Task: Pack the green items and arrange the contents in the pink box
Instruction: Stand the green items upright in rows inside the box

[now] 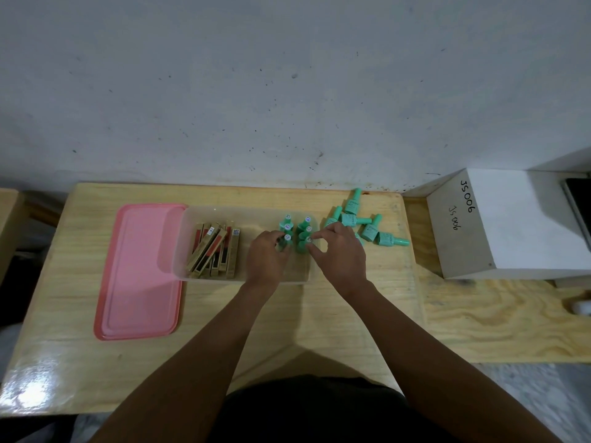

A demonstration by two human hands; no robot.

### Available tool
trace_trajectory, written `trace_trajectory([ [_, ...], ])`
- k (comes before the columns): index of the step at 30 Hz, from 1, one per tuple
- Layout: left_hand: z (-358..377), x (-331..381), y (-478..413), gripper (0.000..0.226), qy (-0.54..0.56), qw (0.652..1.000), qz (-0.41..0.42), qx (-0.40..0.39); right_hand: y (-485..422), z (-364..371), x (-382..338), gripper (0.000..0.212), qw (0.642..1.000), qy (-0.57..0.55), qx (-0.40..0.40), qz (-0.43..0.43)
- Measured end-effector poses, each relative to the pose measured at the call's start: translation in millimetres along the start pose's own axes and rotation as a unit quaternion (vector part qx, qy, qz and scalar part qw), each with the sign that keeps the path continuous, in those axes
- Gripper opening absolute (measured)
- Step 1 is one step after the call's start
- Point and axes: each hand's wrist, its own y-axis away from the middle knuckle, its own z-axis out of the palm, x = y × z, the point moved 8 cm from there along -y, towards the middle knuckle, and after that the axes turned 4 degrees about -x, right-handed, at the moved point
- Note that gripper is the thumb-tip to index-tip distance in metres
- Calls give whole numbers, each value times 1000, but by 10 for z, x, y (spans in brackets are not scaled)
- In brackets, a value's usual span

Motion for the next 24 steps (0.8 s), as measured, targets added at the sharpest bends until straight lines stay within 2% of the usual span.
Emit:
trace_trajectory([
  [9,9,-1,-12,30,1,1000,4,-14,36,51,48,27,998,-44,8,37],
  [14,0,5,-6,33,10,1000,-1,-18,44,-4,55,29,999,-36,7,23],
  [18,-64,50,19,37,-2,1000,7,-6,104,-192,165,31,998,-49,45,16],
  [21,-185,185,80,38,-37,998,39,34,166,-338,452,26,995,-56,66,50],
  [24,-293,487,167,33,-74,986,122,90,238,-454,943,22,986,-70,88,122],
])
